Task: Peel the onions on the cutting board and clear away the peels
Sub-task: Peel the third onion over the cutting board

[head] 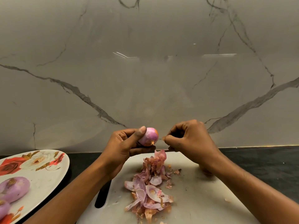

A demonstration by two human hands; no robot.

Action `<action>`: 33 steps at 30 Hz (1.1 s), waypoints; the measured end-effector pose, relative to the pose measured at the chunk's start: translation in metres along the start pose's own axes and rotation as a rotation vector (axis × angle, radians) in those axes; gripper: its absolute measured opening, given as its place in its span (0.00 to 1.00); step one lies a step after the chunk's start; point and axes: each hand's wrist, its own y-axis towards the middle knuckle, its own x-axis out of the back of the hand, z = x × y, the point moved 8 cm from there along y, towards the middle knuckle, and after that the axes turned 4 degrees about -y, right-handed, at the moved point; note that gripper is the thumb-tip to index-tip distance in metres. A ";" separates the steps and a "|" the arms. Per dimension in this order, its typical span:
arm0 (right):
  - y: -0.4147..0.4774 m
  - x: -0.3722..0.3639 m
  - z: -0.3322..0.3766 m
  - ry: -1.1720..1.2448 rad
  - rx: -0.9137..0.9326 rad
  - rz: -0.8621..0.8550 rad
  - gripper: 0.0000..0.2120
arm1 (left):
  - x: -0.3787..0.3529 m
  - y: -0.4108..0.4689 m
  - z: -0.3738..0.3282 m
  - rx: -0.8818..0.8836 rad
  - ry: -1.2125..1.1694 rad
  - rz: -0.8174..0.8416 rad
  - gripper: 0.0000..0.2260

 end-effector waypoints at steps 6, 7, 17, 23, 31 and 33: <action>0.002 -0.007 -0.007 0.049 -0.063 0.098 0.02 | 0.000 0.000 0.002 0.049 -0.086 0.013 0.20; 0.002 -0.008 -0.008 0.093 -0.086 0.124 0.03 | 0.001 0.001 0.002 0.049 -0.083 0.015 0.20; -0.002 -0.014 0.005 0.311 -0.047 0.247 0.15 | -0.002 0.000 0.003 0.034 -0.028 0.103 0.15; -0.006 -0.013 0.014 0.222 0.064 0.215 0.13 | -0.004 0.000 0.004 0.019 -0.006 0.110 0.18; -0.003 -0.007 0.010 0.224 0.064 0.158 0.09 | -0.009 -0.003 0.002 0.043 -0.084 0.166 0.16; -0.002 -0.006 0.010 0.243 0.061 0.150 0.10 | -0.008 -0.003 0.000 0.040 -0.096 0.154 0.14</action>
